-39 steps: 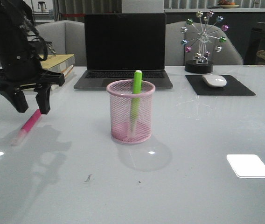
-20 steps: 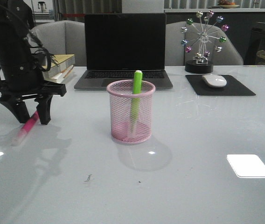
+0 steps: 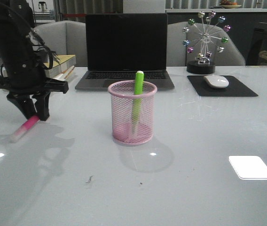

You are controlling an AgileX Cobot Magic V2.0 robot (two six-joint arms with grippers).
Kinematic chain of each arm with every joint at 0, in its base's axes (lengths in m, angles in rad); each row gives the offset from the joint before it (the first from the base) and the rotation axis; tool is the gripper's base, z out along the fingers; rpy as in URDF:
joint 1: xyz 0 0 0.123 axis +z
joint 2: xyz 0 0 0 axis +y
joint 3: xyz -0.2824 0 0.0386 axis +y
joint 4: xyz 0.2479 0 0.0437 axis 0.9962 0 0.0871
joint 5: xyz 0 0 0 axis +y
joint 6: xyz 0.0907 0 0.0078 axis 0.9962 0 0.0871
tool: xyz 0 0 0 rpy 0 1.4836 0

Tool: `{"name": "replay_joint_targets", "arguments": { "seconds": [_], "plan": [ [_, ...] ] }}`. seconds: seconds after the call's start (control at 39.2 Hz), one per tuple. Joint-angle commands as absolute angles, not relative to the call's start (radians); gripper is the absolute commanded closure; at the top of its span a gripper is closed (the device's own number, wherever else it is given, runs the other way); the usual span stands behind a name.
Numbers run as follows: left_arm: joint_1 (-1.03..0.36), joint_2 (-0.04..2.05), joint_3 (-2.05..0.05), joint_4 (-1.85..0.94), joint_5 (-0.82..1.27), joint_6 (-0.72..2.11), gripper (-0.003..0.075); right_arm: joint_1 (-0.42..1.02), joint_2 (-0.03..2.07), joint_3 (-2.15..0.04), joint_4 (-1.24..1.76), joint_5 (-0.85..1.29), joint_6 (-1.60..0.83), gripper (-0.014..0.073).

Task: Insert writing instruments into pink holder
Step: 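Close the left gripper on the pink marker, then lift the pink marker upright and carry it above the holder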

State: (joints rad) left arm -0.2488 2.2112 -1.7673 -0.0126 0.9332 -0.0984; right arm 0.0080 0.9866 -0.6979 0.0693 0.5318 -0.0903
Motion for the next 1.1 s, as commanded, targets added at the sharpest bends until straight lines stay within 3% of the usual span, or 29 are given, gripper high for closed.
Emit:
{"name": "replay_joint_targets", "arguments": {
  "seconds": [0.0,0.26,0.54,1.07],
  "plan": [
    [-0.285,2.091,-1.818,-0.013,0.797,-0.107,0.0628,0.003,0.968,-0.724,0.063,0.473,-0.097,0.0138],
    [-0.382,1.929,-1.818,-0.031,0.487,-0.107,0.0628,0.003,0.968,-0.724,0.063,0.473,-0.097,0.0138],
    [-0.492,1.877,-1.767,-0.092,0.316,-0.107,0.0628,0.003,0.968,-0.724,0.063,0.473,-0.097,0.0138],
    [-0.657,1.802,-1.387,-0.277,-0.285,-0.107,0.0628,0.003,0.968,-0.724,0.063,0.473,-0.097,0.0138]
  ]
}}
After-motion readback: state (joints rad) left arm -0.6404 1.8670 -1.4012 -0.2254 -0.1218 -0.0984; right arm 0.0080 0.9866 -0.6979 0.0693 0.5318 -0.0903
